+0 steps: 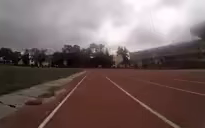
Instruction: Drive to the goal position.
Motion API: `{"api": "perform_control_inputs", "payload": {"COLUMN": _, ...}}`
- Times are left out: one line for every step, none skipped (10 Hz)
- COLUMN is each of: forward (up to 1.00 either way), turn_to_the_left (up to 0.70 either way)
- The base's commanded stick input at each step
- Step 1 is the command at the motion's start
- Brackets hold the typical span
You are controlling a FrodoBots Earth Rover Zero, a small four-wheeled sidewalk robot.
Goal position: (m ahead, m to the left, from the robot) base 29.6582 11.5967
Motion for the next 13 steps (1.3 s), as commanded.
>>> {"api": "perform_control_inputs", "payload": {"forward": 0.7, "turn_to_the_left": 0.07}}
{"api": "perform_control_inputs", "payload": {"forward": 0.7, "turn_to_the_left": 0.07}}
{"api": "perform_control_inputs", "payload": {"forward": 0.7, "turn_to_the_left": 0.07}}
{"api": "perform_control_inputs", "payload": {"forward": 0.7, "turn_to_the_left": 0.06}}
{"api": "perform_control_inputs", "payload": {"forward": 0.7, "turn_to_the_left": 0.06}}
{"api": "perform_control_inputs", "payload": {"forward": 0.7, "turn_to_the_left": 0.06}}
{"api": "perform_control_inputs", "payload": {"forward": 0.7, "turn_to_the_left": 0.07}}
{"api": "perform_control_inputs", "payload": {"forward": 0.7, "turn_to_the_left": 0.06}}
{"api": "perform_control_inputs", "payload": {"forward": 0.7, "turn_to_the_left": 0.01}}
{"api": "perform_control_inputs", "payload": {"forward": 0.7, "turn_to_the_left": 0.0}}
{"api": "perform_control_inputs", "payload": {"forward": 0.7, "turn_to_the_left": 0.0}}
{"api": "perform_control_inputs", "payload": {"forward": 0.7, "turn_to_the_left": 0.02}}
{"api": "perform_control_inputs", "payload": {"forward": 0.7, "turn_to_the_left": 0.03}}
